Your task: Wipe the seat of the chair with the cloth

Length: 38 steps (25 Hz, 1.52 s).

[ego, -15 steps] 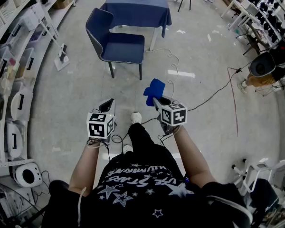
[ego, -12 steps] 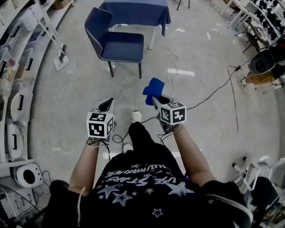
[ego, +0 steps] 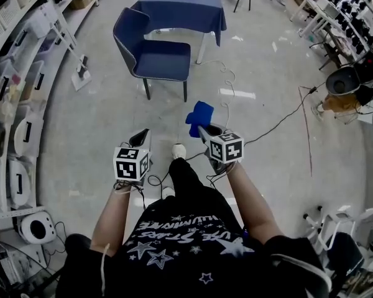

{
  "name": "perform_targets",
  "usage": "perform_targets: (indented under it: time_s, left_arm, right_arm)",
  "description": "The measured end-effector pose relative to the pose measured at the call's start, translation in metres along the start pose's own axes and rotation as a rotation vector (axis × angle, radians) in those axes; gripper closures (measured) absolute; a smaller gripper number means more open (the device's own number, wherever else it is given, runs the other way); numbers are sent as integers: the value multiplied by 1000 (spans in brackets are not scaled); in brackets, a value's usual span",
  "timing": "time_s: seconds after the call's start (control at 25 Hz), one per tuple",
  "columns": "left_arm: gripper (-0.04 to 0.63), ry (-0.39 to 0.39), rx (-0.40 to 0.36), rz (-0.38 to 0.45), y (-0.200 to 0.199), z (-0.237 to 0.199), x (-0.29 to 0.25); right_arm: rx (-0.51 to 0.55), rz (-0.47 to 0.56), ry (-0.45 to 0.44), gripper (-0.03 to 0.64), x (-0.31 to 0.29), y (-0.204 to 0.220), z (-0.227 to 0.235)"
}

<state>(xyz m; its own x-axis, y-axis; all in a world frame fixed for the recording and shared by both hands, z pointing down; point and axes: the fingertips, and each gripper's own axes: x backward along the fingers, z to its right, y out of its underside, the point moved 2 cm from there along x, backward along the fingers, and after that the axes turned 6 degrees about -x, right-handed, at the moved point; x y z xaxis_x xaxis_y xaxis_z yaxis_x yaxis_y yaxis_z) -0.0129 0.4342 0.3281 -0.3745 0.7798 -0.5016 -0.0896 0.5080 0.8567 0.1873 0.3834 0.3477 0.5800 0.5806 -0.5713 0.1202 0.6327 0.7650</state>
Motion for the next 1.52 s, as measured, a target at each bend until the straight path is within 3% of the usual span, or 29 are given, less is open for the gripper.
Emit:
perform_targets:
  time_s: [0.52, 0.88, 1.08, 1.52]
  left_arm:
    - [574, -11, 29, -58, -2, -39, -50]
    - [574, -26, 1, -106, -59, -86, -139]
    - [574, -72, 10, -117, -91, -111, -183]
    - [574, -132, -1, -113, -130, -143, -231]
  right_arm:
    - [-76, -37, -26, 561, -61, -15, 33]
    - [-106, -79, -34, 561, -141, -77, 101]
    - [-89, -96, -61, 561, -186, -121, 138]
    - [-89, -93, -115, 561, -239, -169, 169]
